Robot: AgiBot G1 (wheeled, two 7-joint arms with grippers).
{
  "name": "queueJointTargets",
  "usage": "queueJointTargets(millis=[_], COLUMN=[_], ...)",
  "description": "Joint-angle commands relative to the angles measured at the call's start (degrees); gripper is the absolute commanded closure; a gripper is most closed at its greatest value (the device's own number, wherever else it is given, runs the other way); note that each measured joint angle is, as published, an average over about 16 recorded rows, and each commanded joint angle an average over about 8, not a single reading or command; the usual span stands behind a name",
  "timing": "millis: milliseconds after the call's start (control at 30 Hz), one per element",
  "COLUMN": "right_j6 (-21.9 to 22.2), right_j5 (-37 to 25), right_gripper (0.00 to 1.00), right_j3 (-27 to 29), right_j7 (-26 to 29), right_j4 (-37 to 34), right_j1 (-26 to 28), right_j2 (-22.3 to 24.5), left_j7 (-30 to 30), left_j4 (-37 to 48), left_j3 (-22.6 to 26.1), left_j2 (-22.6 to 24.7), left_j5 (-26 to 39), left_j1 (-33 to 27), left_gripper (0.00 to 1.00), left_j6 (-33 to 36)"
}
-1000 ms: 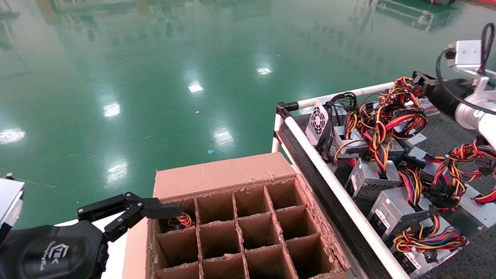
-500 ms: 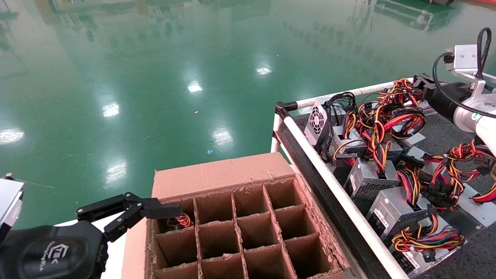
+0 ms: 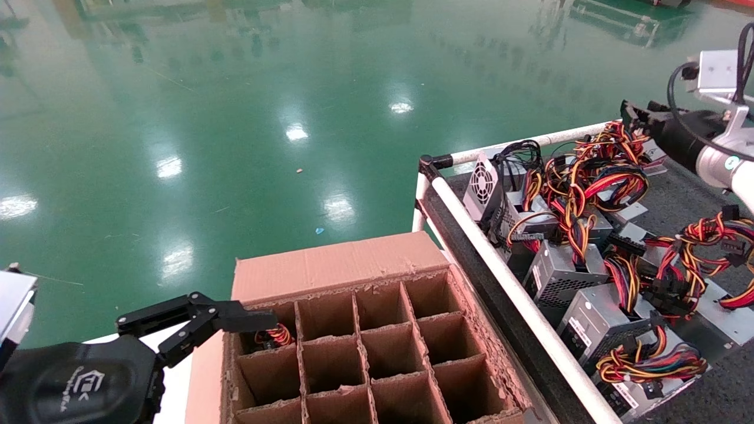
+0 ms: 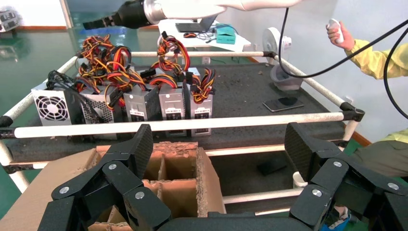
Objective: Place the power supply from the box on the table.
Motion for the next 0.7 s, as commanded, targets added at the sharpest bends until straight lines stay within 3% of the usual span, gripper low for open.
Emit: queueJointTargets(millis=[33, 367, 700], right_j6=[-0.46, -3.72, -13.25], right_j5=[-0.10, -0.87, 2.84], right_gripper=[0.00, 0.00, 0.00], right_j3=[-0.08, -0.81, -0.54], right_j7=[0.27, 1.84, 4.37], right_j4=[-0.19, -0.45, 10.20], right_j1=[0.57, 3.62, -2.96], right_j2=[0.09, 0.62, 4.67], left_j7=[0.00, 0.01, 0.02], left_j4=[0.00, 0.01, 0.03], left_j3=[0.00, 0.00, 0.01], left_j2=[0.00, 0.00, 0.00], left_j5=[0.00, -0.01, -0.02], left_j1=[0.00, 0.00, 0.00], left_gripper=[0.00, 0.00, 0.00], left_j6=[0.00, -0.01, -0.01])
